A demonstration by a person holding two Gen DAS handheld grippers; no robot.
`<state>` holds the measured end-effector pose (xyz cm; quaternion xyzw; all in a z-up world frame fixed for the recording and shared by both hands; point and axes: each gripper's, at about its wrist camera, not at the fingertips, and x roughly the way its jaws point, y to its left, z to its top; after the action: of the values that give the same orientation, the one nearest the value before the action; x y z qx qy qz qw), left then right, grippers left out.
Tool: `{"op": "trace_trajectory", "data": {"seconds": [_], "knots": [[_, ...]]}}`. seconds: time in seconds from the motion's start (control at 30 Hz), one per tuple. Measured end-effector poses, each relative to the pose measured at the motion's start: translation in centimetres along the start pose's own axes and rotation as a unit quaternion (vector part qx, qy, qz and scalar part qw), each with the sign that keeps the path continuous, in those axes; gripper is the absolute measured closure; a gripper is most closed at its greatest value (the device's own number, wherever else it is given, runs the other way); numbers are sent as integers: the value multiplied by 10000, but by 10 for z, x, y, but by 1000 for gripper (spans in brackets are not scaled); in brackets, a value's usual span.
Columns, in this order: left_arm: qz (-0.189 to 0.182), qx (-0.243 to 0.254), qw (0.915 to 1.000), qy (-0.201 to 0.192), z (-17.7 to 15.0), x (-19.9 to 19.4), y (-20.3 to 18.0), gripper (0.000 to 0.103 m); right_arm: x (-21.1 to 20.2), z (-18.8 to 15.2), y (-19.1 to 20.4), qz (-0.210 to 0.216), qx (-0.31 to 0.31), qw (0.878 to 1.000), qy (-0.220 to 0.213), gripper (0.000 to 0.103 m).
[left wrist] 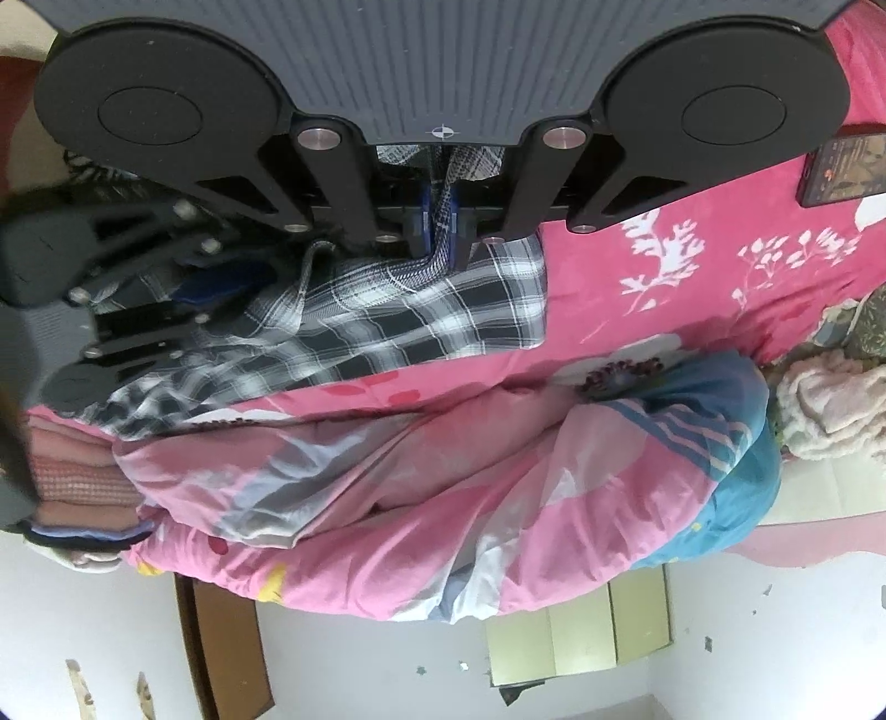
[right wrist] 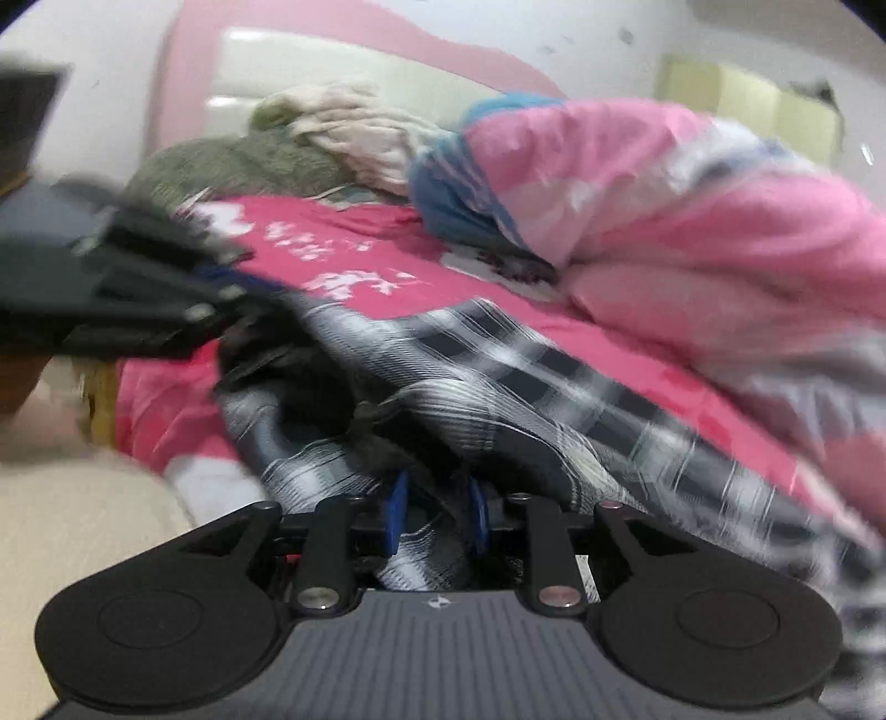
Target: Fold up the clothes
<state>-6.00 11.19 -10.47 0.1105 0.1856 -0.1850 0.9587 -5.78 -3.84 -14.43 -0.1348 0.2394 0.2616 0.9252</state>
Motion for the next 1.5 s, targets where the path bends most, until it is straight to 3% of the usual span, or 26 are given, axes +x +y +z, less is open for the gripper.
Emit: {"op": "trace_trajectory", "data": {"seconds": [0.1, 0.17, 0.33, 0.43, 0.53, 0.77, 1.0, 1.13, 1.23, 1.33, 1.43, 1.47, 1.5], "knots": [[-13, 40, 10000, 41, 0, 0, 0, 98, 11, 3, -17, 27, 1039, 9945, -128, 78], [-13, 54, 10000, 83, -1, 1, 0, 98, 13, 3, -22, 99, 1294, 9915, -83, 76], [-16, 70, 9998, 166, -1, 2, 2, 98, -17, -4, -30, 769, 1186, 9899, 127, 49], [-6, 87, 9998, 170, -1, 2, 2, 98, -41, -10, -45, 966, 1460, 9845, 122, 49], [15, 109, 9998, 146, 0, 1, 1, 98, -38, -15, -58, 1125, 1893, 9750, 298, 51], [10, 159, 9997, 170, -1, 1, 0, 98, -10, -17, -66, 594, 2536, 9655, -13, 50], [12, 129, 9998, 152, -1, 1, 2, 98, -36, -21, -74, 1275, 2574, 9578, 31, 49], [9, 234, 9995, 204, -1, 1, 1, 98, -50, -9, -82, 1362, 2186, 9658, -298, 49], [0, 423, 9988, 246, -1, 2, 0, 98, -54, 3, -84, 981, 1375, 9843, -502, 50], [-6, 674, 9973, 286, 0, 2, -2, 98, -38, 12, -83, 612, 426, 9967, -327, 50], [-27, 908, 9953, 348, -1, 3, -2, 98, -19, 14, -72, 638, -431, 9970, -104, 52], [-36, 961, 9947, 366, -1, 4, -2, 98, -13, 13, -67, 671, -677, 9954, -42, 59], [-45, 1017, 9941, 384, -1, 4, -3, 97, -9, 13, -62, 646, -838, 9944, -14, 76]]}}
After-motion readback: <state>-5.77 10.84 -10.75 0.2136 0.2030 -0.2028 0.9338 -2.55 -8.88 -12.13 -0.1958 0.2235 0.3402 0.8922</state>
